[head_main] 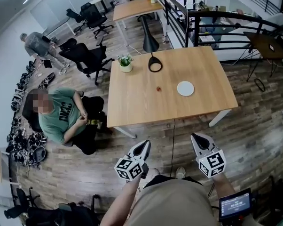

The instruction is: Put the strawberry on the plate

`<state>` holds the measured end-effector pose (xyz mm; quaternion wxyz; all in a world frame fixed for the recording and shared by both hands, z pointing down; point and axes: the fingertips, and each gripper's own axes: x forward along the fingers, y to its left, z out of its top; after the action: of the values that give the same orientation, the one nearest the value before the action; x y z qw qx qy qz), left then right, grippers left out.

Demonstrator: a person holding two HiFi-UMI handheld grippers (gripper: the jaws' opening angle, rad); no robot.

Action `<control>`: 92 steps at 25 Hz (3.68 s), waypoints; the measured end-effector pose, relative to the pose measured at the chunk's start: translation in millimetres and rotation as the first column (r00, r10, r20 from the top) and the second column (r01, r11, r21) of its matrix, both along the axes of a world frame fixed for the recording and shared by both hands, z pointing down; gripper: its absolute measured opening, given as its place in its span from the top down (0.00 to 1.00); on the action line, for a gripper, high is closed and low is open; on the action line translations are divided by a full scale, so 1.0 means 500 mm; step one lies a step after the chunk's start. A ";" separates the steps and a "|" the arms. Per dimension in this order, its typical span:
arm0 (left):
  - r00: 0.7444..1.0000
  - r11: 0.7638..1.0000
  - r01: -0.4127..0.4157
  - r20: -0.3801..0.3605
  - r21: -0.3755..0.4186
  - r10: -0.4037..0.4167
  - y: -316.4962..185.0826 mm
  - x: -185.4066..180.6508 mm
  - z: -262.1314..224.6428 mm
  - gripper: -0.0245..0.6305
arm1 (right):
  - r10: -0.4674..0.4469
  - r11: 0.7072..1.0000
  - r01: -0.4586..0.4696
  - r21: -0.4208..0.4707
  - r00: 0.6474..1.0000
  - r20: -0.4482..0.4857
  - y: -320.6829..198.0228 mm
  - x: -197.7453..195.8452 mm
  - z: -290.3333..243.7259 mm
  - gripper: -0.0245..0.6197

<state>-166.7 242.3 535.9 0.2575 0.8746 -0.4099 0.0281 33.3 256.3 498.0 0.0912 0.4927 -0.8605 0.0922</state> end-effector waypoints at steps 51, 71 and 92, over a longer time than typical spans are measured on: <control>0.990 0.989 0.138 0.001 -0.052 -0.138 0.020 0.144 0.034 0.96 | -0.096 0.994 0.100 -0.041 0.991 0.092 -0.026 0.154 0.039 0.80; 0.996 0.993 0.091 -0.008 -0.081 -0.091 -0.120 0.067 0.044 0.96 | -0.038 0.997 0.042 -0.070 0.998 0.056 -0.137 0.086 0.053 0.80; 0.997 0.997 0.030 -0.075 -0.068 -0.035 -0.347 -0.057 0.057 0.96 | 0.018 0.998 -0.018 -0.052 1.000 -0.012 -0.338 -0.037 0.022 0.80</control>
<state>-195.4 68.8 564.5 0.3023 0.8592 -0.4128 0.0039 14.7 87.3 508.9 0.1082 0.4984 -0.8527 0.1128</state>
